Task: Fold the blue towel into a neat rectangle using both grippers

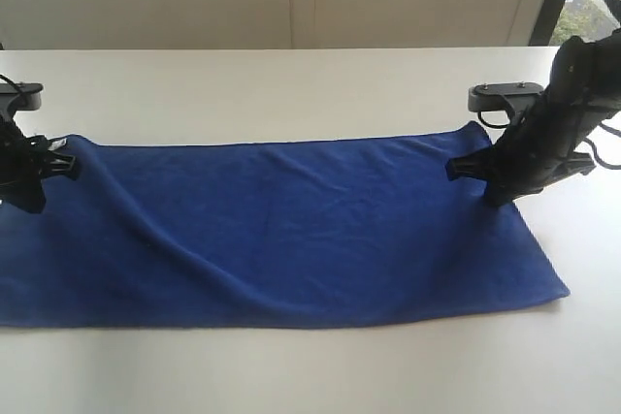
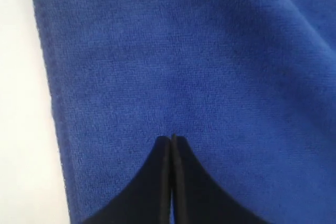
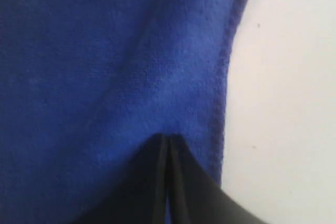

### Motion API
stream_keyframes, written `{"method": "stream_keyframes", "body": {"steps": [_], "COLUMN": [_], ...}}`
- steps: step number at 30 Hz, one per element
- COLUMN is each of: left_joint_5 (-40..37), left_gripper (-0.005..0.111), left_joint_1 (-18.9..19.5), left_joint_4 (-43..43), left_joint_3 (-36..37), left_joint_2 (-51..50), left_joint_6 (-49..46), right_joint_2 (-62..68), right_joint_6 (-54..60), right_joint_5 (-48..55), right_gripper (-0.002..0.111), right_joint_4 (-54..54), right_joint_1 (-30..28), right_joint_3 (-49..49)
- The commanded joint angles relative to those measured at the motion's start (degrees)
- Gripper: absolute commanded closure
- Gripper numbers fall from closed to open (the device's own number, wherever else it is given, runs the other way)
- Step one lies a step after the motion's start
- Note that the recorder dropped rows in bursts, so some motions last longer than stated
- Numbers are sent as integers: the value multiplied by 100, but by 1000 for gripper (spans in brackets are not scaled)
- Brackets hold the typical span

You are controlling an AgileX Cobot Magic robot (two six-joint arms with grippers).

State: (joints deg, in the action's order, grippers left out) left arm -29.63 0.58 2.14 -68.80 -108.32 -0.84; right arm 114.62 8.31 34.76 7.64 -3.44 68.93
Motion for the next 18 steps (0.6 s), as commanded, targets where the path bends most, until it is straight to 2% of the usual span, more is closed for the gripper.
{"method": "stream_keyframes", "body": {"steps": [1,5,14,18], "left_joint_5": [-273,-458,-679,-799], "left_gripper": [107,107,107,107], "left_joint_1": [-33,-33,-33,-33], "left_joint_4": [77,77,77,77], "left_joint_3": [18,18,18,18], "left_joint_2": [-5,-5,-5,-16], "left_joint_6": [-106,-106,-106,-106], "right_joint_2": [144,133,125,125], "right_joint_6": [-564,-1333,-1774,-1906], "right_joint_5": [151,383,648,648], "right_gripper": [108,108,108,108], "right_joint_4": [-482,-1165,-1915,-1927], "right_joint_1": [-59,-59,-59,-59], "right_joint_3": [-43,-43,-43,-43]}}
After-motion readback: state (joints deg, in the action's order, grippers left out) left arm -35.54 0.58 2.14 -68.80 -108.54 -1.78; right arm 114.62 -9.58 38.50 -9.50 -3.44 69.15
